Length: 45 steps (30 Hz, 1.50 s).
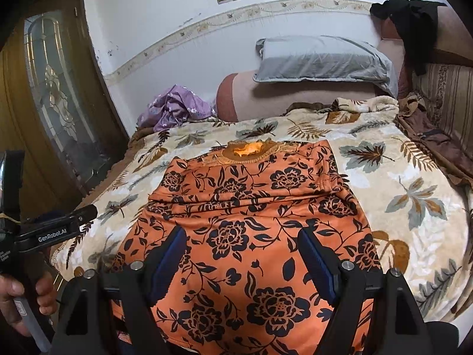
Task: Fold small clothes
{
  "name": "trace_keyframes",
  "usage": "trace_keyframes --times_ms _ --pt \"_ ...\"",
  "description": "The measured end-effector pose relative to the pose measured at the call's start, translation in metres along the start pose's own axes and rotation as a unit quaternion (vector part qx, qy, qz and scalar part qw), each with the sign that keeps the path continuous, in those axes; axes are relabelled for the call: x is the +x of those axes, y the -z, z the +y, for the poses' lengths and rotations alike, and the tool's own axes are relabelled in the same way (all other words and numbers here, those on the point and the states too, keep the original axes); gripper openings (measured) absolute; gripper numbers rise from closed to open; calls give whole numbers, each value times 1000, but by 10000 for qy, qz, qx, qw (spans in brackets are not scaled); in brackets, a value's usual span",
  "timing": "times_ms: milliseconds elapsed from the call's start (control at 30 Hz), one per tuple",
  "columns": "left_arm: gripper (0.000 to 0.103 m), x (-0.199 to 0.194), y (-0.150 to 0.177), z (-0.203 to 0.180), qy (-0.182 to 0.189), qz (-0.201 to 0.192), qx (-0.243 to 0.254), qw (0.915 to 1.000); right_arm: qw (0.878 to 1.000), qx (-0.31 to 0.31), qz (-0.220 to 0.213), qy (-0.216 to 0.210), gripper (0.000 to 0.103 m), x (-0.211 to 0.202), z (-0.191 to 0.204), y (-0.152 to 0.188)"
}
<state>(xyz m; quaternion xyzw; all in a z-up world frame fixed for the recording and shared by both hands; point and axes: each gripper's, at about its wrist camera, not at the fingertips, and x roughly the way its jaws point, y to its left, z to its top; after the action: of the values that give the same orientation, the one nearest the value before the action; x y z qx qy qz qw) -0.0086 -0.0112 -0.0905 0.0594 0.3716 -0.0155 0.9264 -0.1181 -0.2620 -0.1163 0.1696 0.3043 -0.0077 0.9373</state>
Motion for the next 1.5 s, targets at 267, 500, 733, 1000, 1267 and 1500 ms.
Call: trace_keyframes --times_ms 267,500,733,1000,1267,1500 --pt "103 14 7 4 -2 144 15 9999 9999 45 112 13 80 8 1 3" --pt "103 24 14 6 2 307 -18 9995 9996 67 278 91 80 15 -3 7" --pt "103 61 -4 5 174 526 58 9984 9991 32 427 53 80 49 -23 -9" --pt "103 174 -66 3 -207 918 -220 9953 9923 912 832 -133 71 163 -94 -67" --pt "103 279 -62 -12 -75 1728 -449 9839 9791 1382 1492 69 24 255 -146 -68" --pt "103 253 -91 -25 -437 958 -49 9944 9842 1168 1329 69 24 257 -143 -97"
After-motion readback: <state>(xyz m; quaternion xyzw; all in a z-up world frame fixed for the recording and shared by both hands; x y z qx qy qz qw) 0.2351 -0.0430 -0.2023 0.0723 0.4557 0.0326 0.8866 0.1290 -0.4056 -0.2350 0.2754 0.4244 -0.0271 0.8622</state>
